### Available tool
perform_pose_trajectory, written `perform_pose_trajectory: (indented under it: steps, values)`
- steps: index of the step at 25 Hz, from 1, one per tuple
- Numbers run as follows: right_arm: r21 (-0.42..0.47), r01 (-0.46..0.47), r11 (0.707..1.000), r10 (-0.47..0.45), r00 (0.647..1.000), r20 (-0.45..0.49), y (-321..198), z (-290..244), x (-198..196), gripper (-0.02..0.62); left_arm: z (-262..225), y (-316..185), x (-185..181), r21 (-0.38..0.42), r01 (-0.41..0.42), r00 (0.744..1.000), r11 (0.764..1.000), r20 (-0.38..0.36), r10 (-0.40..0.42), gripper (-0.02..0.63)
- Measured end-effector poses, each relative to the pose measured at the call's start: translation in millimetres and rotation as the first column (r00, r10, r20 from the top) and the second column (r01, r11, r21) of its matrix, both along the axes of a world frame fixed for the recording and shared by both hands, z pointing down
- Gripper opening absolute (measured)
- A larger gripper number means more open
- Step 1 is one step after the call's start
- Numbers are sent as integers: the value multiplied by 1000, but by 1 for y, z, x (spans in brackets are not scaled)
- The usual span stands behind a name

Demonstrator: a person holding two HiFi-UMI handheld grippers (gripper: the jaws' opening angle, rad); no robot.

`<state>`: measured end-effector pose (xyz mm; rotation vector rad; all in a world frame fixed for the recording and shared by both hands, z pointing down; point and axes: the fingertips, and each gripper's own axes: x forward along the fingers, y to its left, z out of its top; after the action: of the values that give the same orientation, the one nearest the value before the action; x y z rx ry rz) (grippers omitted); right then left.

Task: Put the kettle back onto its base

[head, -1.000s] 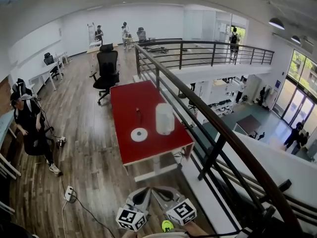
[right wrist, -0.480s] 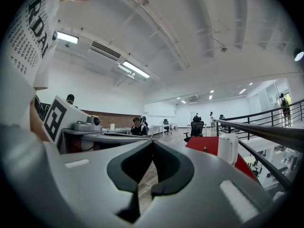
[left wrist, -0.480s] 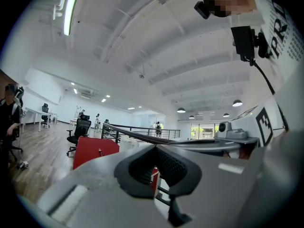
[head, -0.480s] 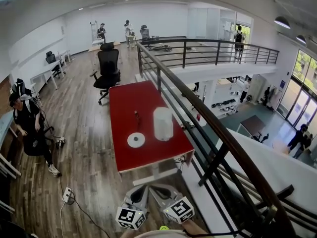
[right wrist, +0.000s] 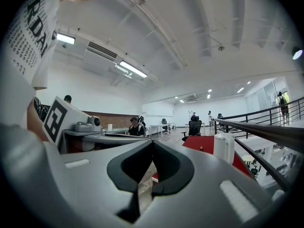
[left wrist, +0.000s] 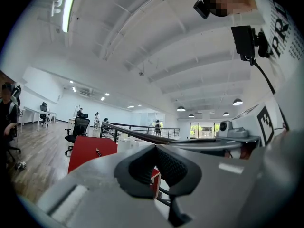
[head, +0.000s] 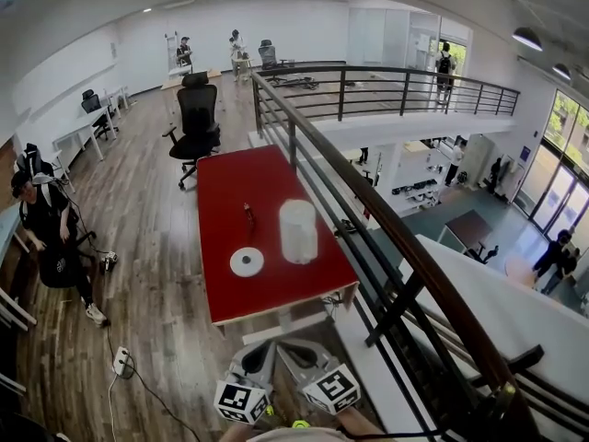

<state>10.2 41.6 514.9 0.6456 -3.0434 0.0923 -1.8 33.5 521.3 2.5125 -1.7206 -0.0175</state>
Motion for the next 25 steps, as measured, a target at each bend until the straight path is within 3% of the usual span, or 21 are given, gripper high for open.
perform_pose_trajectory:
  steps: [10, 25]
  values:
    - [-5, -22, 1000, 22, 999, -33, -41, 8, -20, 3, 10, -40, -19, -7, -27, 999, 1000, -28, 27, -9]
    - [13, -81, 997, 82, 994, -73, -138, -3, -85, 3, 0, -136, -83, 9, -93, 994, 996, -54, 93, -9]
